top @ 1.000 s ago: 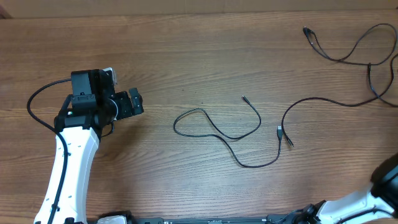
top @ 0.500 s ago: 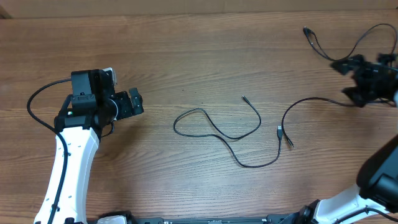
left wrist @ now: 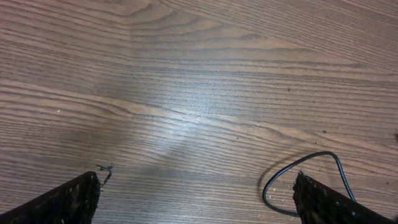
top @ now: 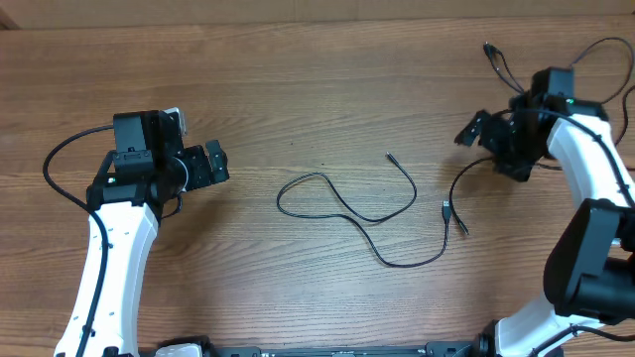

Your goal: Untangle cables

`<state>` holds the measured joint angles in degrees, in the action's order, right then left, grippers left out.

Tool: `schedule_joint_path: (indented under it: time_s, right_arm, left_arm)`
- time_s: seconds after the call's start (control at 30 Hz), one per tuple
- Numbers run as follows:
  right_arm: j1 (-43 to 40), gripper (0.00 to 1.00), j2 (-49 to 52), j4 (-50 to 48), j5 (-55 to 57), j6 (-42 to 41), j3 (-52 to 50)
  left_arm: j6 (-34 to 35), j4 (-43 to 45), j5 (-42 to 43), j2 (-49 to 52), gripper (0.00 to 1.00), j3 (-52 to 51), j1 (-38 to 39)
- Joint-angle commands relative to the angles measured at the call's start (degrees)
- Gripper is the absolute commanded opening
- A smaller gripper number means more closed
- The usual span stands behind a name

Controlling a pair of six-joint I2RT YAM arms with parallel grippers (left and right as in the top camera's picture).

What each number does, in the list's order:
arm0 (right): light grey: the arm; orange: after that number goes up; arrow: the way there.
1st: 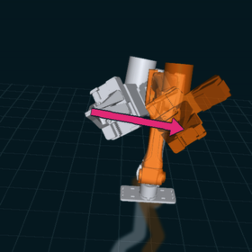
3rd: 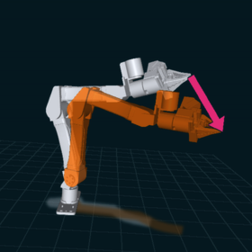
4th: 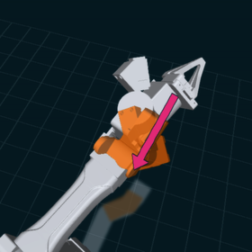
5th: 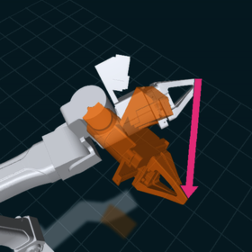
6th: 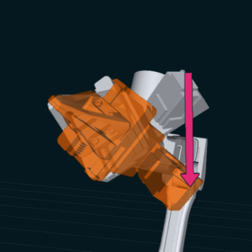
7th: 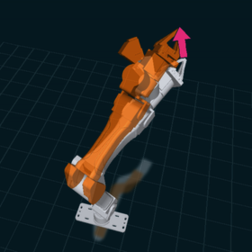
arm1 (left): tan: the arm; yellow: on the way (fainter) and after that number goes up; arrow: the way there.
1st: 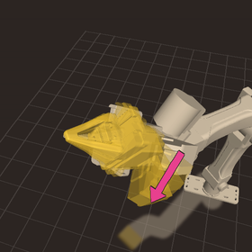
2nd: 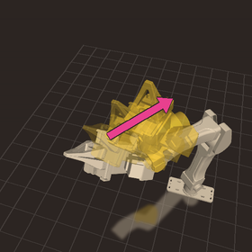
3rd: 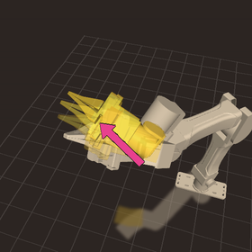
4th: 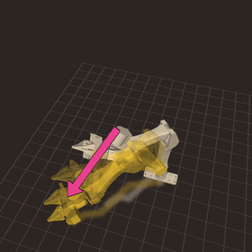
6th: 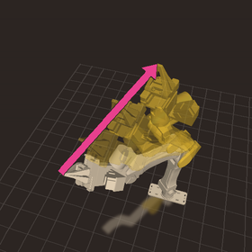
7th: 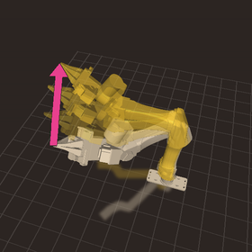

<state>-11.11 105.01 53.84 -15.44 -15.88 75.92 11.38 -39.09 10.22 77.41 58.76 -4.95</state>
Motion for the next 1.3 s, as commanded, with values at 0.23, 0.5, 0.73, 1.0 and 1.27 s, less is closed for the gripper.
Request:
schedule_joint_path:
  time_s: [0.23, 0.5, 0.73, 1.0, 1.27]
  right_arm:
    - [1.11, 1.0, 0.0, -9.62, 1.57, -2.19, -11.37]
    - [1.31, 1.0, 0.0, -15.1, -1.57, -4.07, -14.34]
    - [1.7, 1.0, 0.57, -25.77, -1.6, -8.22, -17.49]
    - [1.79, 1.0, 1.42, -33.59, -0.63, -9.66, -17.75]
    - [1.77, 1.0, 4.74, -40.59, 5.6, -9.66, -17.75]
  left_arm:
    - [-1.09, 0.13, -0.33, -0.52, 1.0, 0.22, 0.11]
    - [-1.09, 0.13, -0.33, -0.52, 0.99, 0.22, 0.11]
    - [-1.09, 0.13, -0.33, -0.52, 1.0, 0.22, 0.11]
    - [-1.09, 0.13, -0.33, -0.52, 1.0, 0.22, 0.11]
    - [-1.09, 0.13, -0.33, -0.52, 1.0, 0.22, 0.11]
